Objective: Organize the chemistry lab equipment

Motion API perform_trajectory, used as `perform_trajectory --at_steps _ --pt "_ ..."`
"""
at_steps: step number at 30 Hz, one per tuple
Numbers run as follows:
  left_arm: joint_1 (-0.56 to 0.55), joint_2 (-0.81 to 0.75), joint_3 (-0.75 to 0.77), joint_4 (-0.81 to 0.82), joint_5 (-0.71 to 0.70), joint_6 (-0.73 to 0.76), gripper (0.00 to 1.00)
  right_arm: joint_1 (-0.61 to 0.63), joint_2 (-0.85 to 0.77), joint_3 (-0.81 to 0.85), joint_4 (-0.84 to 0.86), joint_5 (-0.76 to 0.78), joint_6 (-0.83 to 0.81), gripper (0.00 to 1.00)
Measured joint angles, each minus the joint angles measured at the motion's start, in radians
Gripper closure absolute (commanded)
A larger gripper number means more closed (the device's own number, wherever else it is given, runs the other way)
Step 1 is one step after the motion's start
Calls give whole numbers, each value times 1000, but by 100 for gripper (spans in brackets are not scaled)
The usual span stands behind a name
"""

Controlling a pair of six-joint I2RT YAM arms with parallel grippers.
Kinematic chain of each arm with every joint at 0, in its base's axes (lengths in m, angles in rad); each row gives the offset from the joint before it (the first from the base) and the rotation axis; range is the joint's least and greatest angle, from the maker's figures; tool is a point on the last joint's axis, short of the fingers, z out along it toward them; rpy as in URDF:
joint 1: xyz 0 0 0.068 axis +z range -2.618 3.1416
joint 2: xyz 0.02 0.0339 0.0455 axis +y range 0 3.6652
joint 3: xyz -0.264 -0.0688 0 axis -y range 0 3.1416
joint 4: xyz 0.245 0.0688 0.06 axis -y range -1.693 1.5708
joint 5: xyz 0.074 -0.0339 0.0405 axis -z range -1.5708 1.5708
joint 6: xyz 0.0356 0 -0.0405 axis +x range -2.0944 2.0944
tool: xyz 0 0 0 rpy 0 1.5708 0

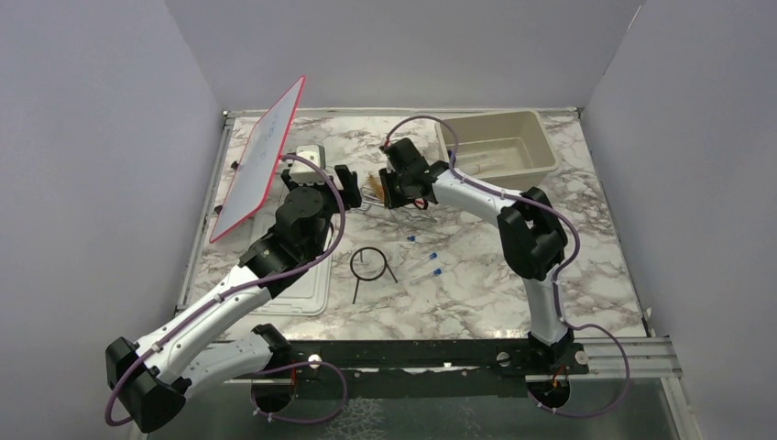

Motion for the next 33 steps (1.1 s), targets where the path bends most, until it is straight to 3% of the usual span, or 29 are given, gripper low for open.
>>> perform_trajectory --at_steps 17,19,25,33 --pt "0 29 0 0 -3 -2 25 22 135 66 -87 64 0 75" --pt "0 30 0 0 -3 -2 25 23 143 76 -86 72 -2 78" --pt "0 31 0 -1 -3 -2 24 28 152 83 -74 96 -10 99" --pt "0 34 0 -26 10 -23 23 31 3 -132 67 94 10 100"
